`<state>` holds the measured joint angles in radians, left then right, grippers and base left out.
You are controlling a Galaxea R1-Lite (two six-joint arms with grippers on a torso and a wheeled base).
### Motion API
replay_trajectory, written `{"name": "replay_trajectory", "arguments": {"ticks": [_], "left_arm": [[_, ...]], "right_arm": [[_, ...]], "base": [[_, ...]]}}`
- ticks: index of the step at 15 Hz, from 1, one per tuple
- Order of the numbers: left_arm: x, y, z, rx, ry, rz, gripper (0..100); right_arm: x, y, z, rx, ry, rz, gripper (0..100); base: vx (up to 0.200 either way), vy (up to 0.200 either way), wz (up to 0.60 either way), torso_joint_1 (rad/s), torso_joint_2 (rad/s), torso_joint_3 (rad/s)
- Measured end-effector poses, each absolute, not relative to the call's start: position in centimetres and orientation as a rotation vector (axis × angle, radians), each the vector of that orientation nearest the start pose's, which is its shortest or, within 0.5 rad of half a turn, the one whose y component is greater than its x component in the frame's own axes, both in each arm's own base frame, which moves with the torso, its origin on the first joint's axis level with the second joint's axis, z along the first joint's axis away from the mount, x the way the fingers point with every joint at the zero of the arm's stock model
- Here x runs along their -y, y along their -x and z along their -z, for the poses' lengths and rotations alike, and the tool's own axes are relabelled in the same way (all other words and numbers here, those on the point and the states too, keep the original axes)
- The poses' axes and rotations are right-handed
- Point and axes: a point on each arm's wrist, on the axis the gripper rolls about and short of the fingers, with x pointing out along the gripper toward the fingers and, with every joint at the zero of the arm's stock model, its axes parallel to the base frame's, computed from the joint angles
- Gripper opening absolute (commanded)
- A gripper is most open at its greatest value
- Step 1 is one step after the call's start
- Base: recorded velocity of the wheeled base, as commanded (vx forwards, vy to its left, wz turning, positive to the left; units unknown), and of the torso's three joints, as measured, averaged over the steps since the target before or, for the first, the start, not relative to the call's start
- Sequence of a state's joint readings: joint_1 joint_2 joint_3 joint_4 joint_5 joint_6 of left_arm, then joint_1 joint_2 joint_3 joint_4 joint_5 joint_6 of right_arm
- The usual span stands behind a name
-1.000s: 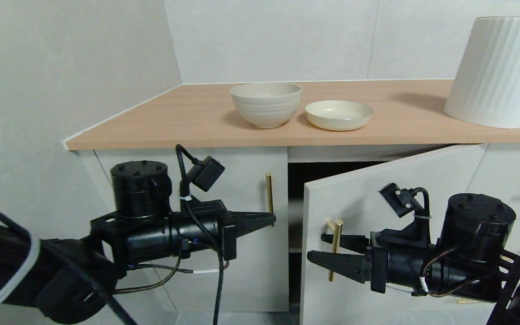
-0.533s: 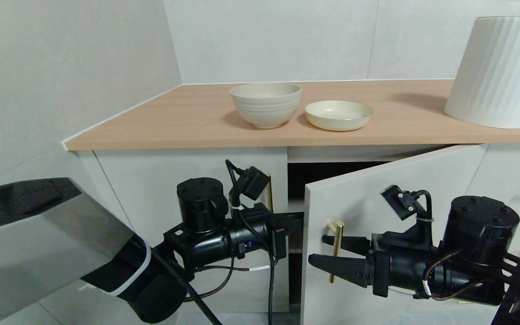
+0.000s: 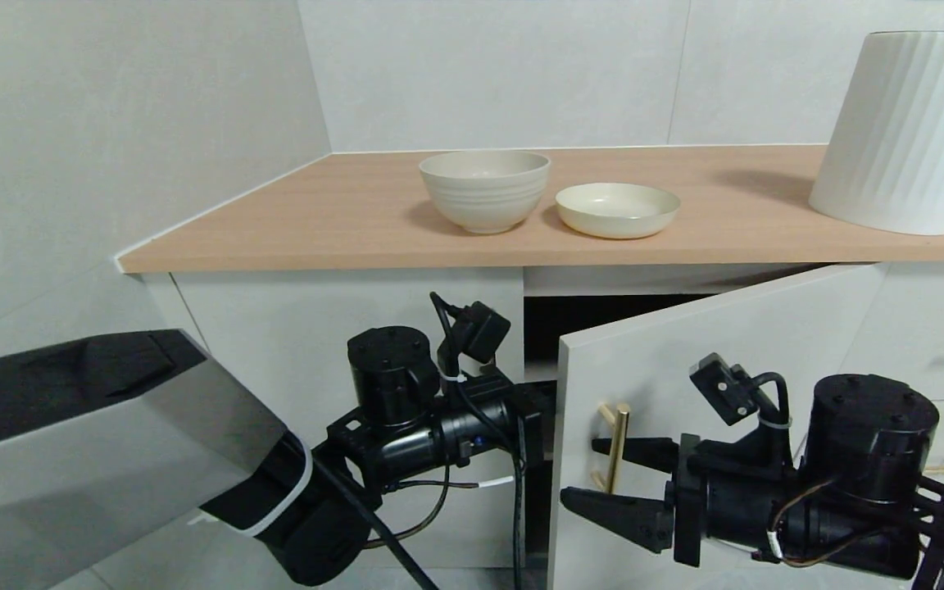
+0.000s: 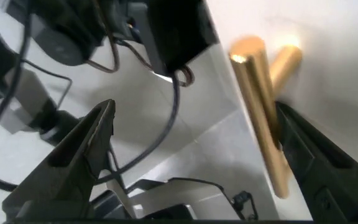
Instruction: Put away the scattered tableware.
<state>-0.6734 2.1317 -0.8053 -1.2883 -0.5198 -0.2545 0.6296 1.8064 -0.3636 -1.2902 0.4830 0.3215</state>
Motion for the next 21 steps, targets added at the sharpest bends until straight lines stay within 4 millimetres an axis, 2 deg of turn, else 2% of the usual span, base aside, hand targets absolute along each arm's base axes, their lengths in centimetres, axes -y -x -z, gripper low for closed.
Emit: {"name": "replay_trajectory", "arguments": {"ticks": [6, 10, 14, 17, 21], "left_arm": [[24.9, -28.3, -10.5, -0.177, 0.222, 1.212, 0], [24.5, -27.8, -11.0, -0.218, 0.218, 1.204, 0], [24.5, -27.5, -11.2, -0.215, 0.218, 1.206, 0], [24.7, -27.2, -11.1, -0.221, 0.217, 1.215, 0], [24.9, -27.0, -11.0, -0.226, 0.217, 1.222, 0]], "right_arm": [[-13.7, -19.5, -12.6, -0.295, -0.257, -0.96, 100], [-11.7, -18.0, -13.5, -0.259, -0.106, -0.647, 100], [-9.7, -14.5, -14.6, -0.452, -0.028, -0.606, 100], [-8.9, -13.2, -16.9, -0.398, -0.032, -0.602, 100], [-8.5, -12.7, -17.7, -0.351, -0.042, -0.604, 100]], "base": [[0.0, 0.0, 0.0, 0.0, 0.0, 0.0], [0.0, 0.0, 0.0, 0.0, 0.0, 0.0], [0.0, 0.0, 0.0, 0.0, 0.0, 0.0], [0.0, 0.0, 0.0, 0.0, 0.0, 0.0], [-0.15, 0.0, 0.0, 0.003, 0.0, -0.002]]}}
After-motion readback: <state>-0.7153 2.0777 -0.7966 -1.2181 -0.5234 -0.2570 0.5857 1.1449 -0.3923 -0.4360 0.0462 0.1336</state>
